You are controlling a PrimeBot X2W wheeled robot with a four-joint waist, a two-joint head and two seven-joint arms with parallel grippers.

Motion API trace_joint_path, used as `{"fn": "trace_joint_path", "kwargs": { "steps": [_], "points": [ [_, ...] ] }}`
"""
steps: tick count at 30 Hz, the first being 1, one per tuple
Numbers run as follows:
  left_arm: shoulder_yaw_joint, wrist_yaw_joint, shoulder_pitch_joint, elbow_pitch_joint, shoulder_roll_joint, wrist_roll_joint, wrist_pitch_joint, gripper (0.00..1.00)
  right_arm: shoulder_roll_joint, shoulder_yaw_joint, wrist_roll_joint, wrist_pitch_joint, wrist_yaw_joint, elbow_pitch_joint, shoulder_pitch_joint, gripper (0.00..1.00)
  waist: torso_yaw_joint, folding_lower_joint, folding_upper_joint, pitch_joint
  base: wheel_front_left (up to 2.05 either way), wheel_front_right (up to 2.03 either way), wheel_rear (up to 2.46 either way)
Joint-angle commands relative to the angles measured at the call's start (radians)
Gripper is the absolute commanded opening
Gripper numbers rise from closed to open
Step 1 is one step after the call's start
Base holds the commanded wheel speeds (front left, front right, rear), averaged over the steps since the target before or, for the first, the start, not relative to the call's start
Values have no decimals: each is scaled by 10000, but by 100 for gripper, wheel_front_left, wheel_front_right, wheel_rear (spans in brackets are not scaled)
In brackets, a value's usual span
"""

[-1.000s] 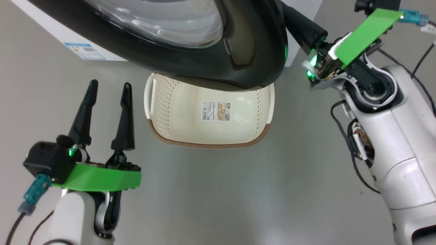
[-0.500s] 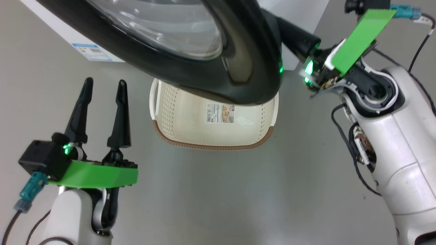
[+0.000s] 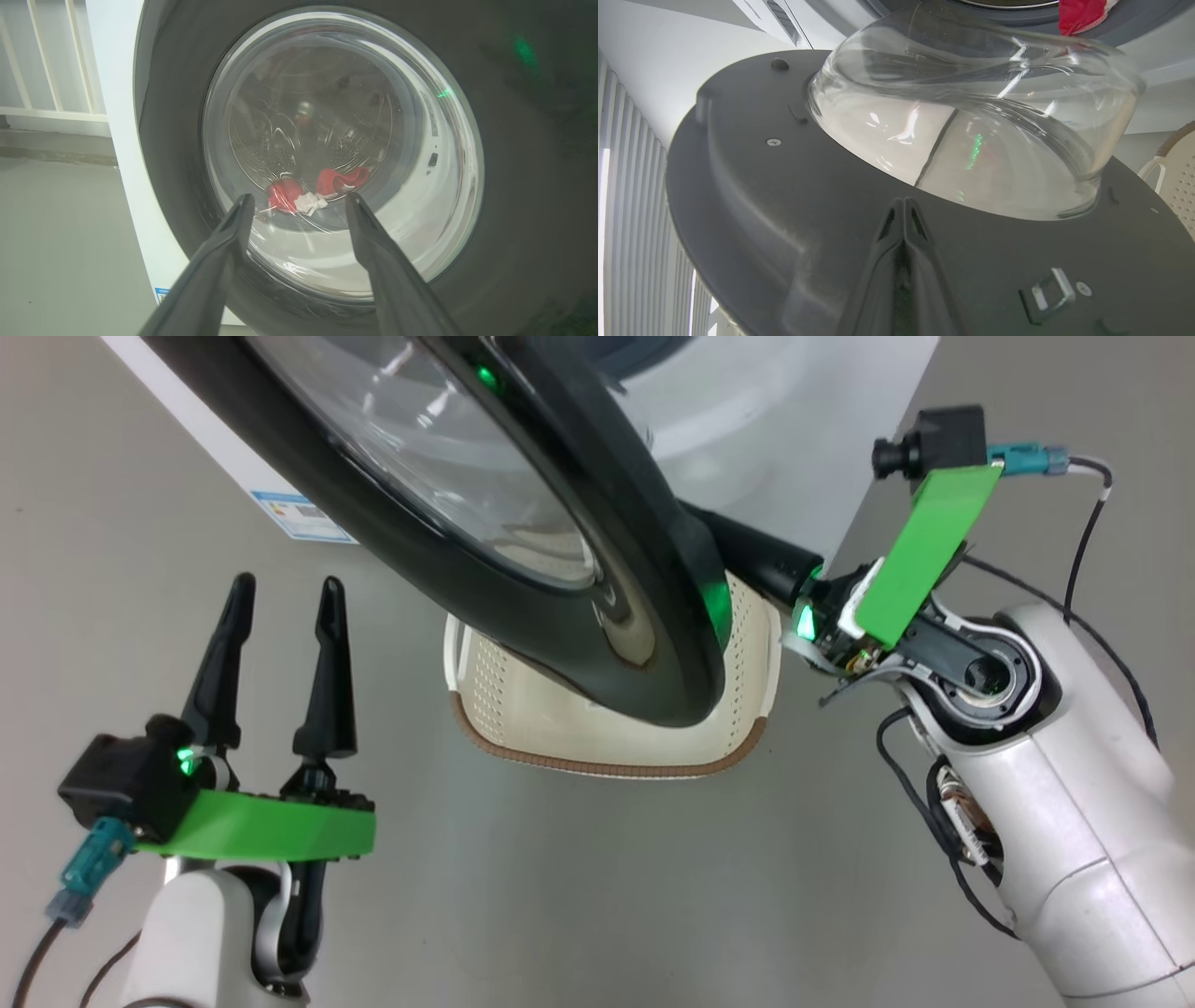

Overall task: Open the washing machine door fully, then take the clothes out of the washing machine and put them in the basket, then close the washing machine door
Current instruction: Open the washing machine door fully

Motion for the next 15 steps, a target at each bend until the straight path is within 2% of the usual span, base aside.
{"fn": "trace_joint_path", "kwargs": {
  "steps": [1,15],
  "points": [
    [334,-56,192,-189,221,-105,-76,100,241,172,-68,88,67,-351,177,0,161,0,0,-187,0,0,0],
    [16,113,839,107,219,-224,-76,100,310,629,-1,603,67,-466,1149,0,1056,0,0,-1261,0,0,0]
  ]
}}
